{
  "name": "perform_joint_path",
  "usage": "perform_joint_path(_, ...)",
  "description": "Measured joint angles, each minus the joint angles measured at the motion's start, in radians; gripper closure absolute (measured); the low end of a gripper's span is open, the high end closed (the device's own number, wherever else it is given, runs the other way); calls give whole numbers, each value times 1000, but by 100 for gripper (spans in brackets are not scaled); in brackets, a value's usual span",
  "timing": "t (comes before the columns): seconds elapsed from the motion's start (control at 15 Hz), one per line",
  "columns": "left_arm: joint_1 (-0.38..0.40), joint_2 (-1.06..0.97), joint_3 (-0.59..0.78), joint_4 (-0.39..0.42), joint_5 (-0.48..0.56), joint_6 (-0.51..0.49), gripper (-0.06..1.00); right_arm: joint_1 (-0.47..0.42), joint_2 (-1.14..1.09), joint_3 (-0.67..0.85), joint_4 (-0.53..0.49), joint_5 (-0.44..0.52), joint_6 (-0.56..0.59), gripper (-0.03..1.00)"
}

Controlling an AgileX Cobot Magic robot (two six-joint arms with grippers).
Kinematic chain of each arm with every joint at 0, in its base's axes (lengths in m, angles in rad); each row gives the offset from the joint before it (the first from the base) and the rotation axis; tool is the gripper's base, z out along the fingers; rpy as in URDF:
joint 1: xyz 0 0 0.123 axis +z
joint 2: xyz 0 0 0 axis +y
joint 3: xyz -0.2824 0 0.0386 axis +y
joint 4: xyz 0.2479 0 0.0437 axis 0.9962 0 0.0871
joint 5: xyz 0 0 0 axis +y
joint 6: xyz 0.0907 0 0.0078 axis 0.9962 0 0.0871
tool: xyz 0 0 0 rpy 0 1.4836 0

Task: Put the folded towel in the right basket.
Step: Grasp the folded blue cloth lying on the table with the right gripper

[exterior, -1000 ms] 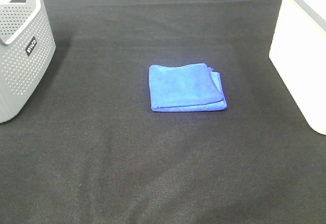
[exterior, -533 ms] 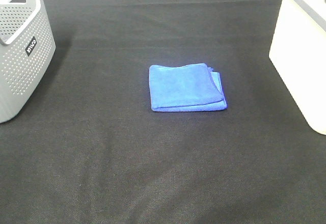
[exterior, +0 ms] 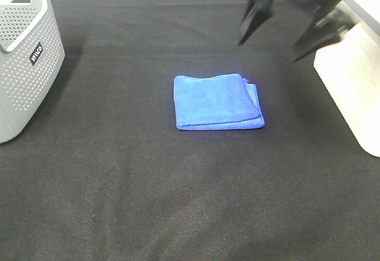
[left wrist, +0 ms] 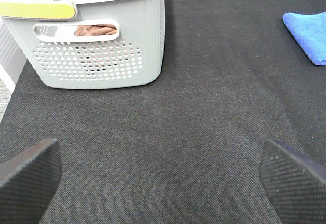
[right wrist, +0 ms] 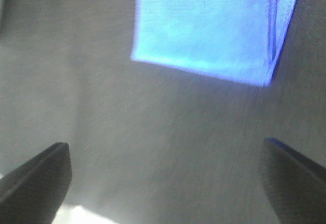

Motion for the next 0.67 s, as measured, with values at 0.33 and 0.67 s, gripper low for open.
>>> perform_joint_path(0.33, 0, 0, 0, 0, 0, 0, -5, 0, 323, -223, -34, -11, -1, 1)
perform_joint_path(0.67, 0, 0, 0, 0, 0, 0, -5, -13, 411, -271, -129, -52, 13, 1)
